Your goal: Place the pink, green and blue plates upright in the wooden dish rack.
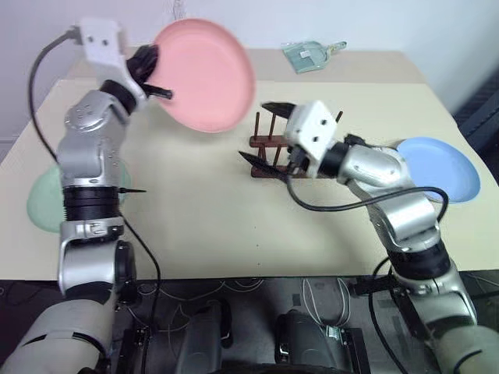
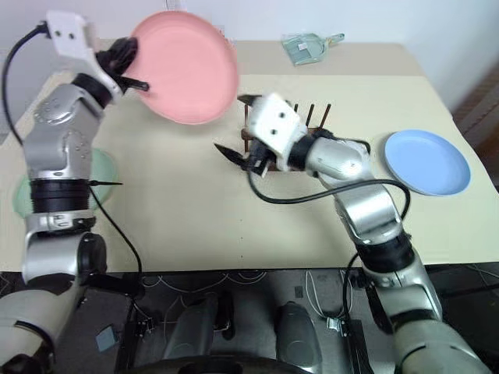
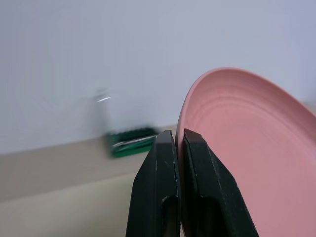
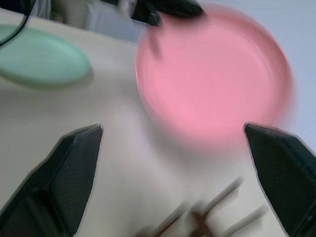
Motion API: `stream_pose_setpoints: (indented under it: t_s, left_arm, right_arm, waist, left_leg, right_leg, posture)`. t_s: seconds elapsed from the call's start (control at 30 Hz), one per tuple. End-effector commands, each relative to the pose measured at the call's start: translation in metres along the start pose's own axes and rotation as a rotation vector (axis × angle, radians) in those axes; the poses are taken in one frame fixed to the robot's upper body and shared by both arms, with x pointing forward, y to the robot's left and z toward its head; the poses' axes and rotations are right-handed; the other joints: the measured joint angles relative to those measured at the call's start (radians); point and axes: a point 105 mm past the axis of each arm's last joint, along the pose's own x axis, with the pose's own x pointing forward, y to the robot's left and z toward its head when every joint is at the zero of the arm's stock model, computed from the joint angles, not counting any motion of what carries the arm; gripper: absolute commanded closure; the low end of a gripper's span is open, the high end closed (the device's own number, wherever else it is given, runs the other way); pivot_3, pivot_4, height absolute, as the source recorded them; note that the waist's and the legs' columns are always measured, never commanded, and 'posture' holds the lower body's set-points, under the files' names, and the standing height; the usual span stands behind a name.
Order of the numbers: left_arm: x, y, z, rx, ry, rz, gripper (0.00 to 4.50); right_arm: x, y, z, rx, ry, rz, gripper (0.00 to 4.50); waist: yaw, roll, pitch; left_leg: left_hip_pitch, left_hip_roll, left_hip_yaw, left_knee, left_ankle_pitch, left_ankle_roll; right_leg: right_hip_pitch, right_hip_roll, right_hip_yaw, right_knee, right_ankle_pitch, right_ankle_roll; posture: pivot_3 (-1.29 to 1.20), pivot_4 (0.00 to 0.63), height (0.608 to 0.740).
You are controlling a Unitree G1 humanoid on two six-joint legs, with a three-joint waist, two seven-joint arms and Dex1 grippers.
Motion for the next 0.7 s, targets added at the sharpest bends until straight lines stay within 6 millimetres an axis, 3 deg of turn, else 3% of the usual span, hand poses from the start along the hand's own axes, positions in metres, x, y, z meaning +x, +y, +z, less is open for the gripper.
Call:
stream_pose_setpoints:
  t_s: [0.03,0.4,0.47,0.7]
  left_arm:
    - [0.001,-0.019,0.033,-0.001,-0.089,-0.047,4.50]
    - [-0.003,-0.048,0.039,-0.093,-0.076,-0.134,4.50]
    - [-0.004,-0.047,0.036,-0.094,-0.064,-0.132,4.50]
    - [-0.004,-0.046,0.028,-0.126,-0.031,-0.122,4.50]
  right_arm:
    - [0.005,-0.001,-0.012,-0.209,0.066,-0.010,0.10]
    - [0.009,-0.015,-0.031,-0.401,0.143,-0.068,0.10]
    - [0.009,-0.017,-0.032,-0.415,0.146,-0.081,0.86]
    - [0.009,-0.015,-0.032,-0.438,0.139,-0.084,4.33]
  waist:
    - [0.000,0.000,0.000]
    - [-0.001,0.000,0.000]
    - [-0.001,0.000,0.000]
    - [-0.002,0.000,0.000]
  left_leg:
    - [0.000,0.000,0.000,0.000,0.000,0.000]
    - [0.000,0.000,0.000,0.000,0.001,-0.001]
    - [0.000,0.000,0.000,0.000,0.001,-0.001]
    - [0.001,0.000,0.000,0.000,0.001,-0.001]
  right_leg:
    - [0.000,0.000,0.000,0.000,0.000,0.000]
    - [0.000,0.000,0.000,0.000,0.000,0.000]
    - [0.000,0.000,0.000,0.000,0.000,0.000]
    - [0.000,0.000,0.000,0.000,0.000,0.000]
  posture:
    - [0.00,0.150,0.736]
    - [0.00,0.150,0.736]
    - [0.00,0.150,0.736]
    - [0.00,0.150,0.736]
